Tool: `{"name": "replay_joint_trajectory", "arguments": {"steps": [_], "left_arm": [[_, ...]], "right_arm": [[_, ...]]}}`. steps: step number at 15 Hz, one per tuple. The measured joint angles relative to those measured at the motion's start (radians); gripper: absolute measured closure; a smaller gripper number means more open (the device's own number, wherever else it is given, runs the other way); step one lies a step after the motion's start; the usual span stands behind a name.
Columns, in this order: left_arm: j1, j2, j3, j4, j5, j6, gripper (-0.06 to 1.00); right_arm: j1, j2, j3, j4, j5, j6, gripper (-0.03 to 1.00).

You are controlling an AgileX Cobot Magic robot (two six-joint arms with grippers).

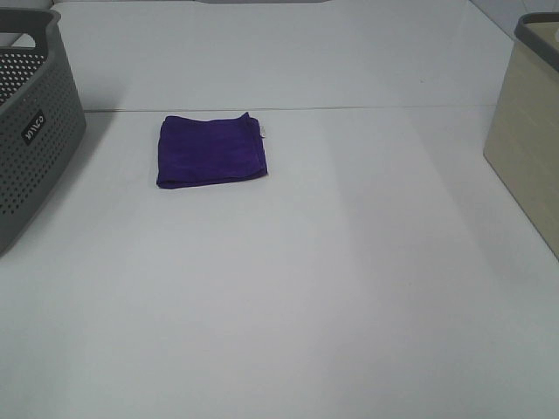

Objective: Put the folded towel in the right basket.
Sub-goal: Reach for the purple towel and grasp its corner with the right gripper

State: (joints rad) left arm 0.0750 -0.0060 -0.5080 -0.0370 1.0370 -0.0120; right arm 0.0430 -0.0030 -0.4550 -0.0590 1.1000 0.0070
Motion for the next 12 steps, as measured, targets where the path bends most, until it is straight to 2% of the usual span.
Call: {"name": "replay_joint_trajectory", "arguments": {"steps": [3, 5, 7, 10, 12], "left_arm": [[0.0, 0.0, 0.0, 0.0, 0.0, 0.0, -0.05], [0.0, 0.0, 0.0, 0.0, 0.0, 0.0, -0.05], [0.0, 0.0, 0.0, 0.0, 0.0, 0.0, -0.05], [0.0, 0.0, 0.0, 0.0, 0.0, 0.0, -0.05], [0.0, 0.0, 0.0, 0.0, 0.0, 0.0, -0.05]], "right_arm": [[0.0, 0.048, -0.046, -0.001, 0.027, -0.018, -0.01], [0.0, 0.29, -0.203, 0.037, 0.119, -0.018, -0.01], [0.01, 0.562, -0.397, 0.066, 0.122, -0.018, -0.01], [0.042, 0.796, -0.62, 0.076, 0.12, -0.018, -0.01], [0.043, 0.933, -0.717, 0.123, 0.118, -0.018, -0.01]]}}
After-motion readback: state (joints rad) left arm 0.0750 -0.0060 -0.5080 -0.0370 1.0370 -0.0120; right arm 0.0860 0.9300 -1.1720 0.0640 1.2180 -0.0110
